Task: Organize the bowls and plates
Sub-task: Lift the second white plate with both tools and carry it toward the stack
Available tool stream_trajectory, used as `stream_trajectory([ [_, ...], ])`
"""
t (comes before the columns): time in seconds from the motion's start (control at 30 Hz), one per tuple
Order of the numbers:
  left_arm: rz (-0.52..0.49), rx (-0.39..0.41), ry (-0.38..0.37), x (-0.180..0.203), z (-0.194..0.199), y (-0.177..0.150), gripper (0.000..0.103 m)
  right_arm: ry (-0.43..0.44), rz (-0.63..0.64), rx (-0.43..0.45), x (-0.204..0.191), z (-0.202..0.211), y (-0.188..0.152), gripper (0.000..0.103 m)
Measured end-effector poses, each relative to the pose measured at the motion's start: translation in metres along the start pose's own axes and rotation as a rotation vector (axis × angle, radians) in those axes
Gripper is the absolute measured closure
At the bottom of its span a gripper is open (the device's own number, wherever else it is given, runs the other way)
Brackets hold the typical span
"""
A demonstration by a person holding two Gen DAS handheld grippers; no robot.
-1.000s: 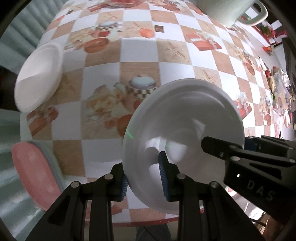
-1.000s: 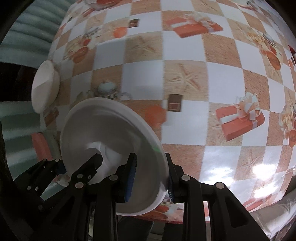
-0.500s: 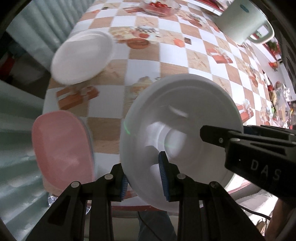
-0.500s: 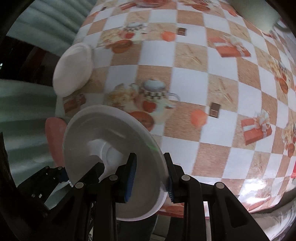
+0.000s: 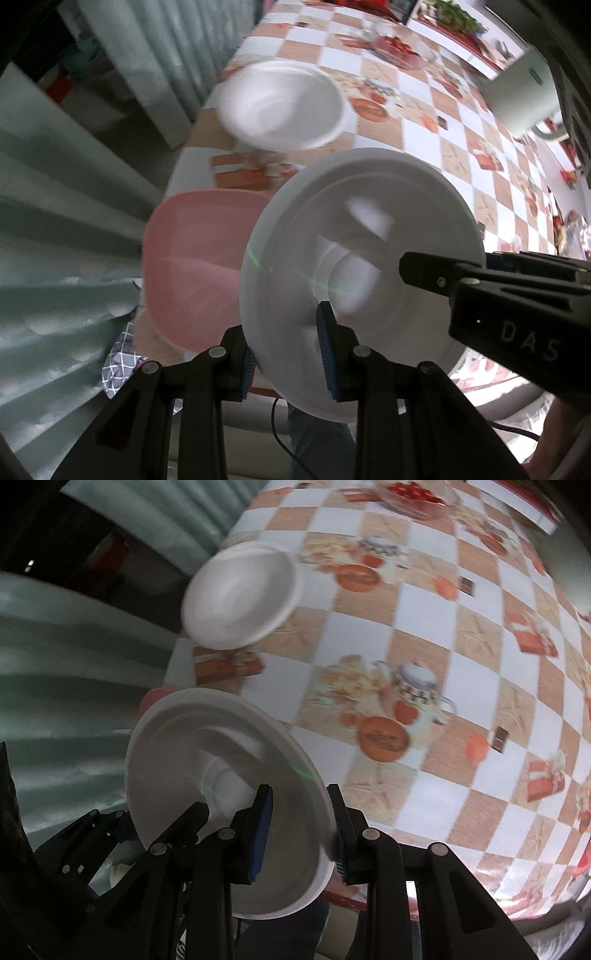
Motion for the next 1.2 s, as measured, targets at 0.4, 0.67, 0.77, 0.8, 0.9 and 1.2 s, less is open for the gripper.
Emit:
stream_trajectory([
  [0.4,0.105,-0.006,0.038,-0.066,0.001,-0.006,0.072,0.014,0.108,-0.045,-0.063,-0.028,0.002,0.071],
  [0.67,0.126,-0.021,0.042,-0.084,-0.006,-0.009,0.072,0.004,0.131,-0.066,-0.080,-0.045,0.005,0.071],
  [0.77,0.120,-0.025,0.041,-0.086,-0.010,-0.010,0.072,-0.001,0.126,-0.074,-0.080,-0.051,0.006,0.071],
  [0.8,0.121,-0.027,0.041,-0.086,-0.012,-0.010,0.072,-0.003,0.124,-0.076,-0.080,-0.053,0.005,0.071],
  [0.9,0.119,-0.032,0.040,-0.087,-0.016,-0.011,0.072,-0.008,0.126,-0.081,-0.080,-0.056,0.005,0.071],
  [1.2,0.115,-0.039,0.036,-0.086,-0.023,-0.011,0.071,-0.035,0.129,-0.080,-0.086,-0.066,0.005,0.071],
])
Point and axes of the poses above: each gripper's, at about its wrist camera, not at the fingertips, and z roughly against the way its jaws point, x to its right, y to its top, the point moved 3 cm from there along -z, roughly the way its jaws point, and after that the axes turned 9 degrees about -z, right-handed, at the moved point
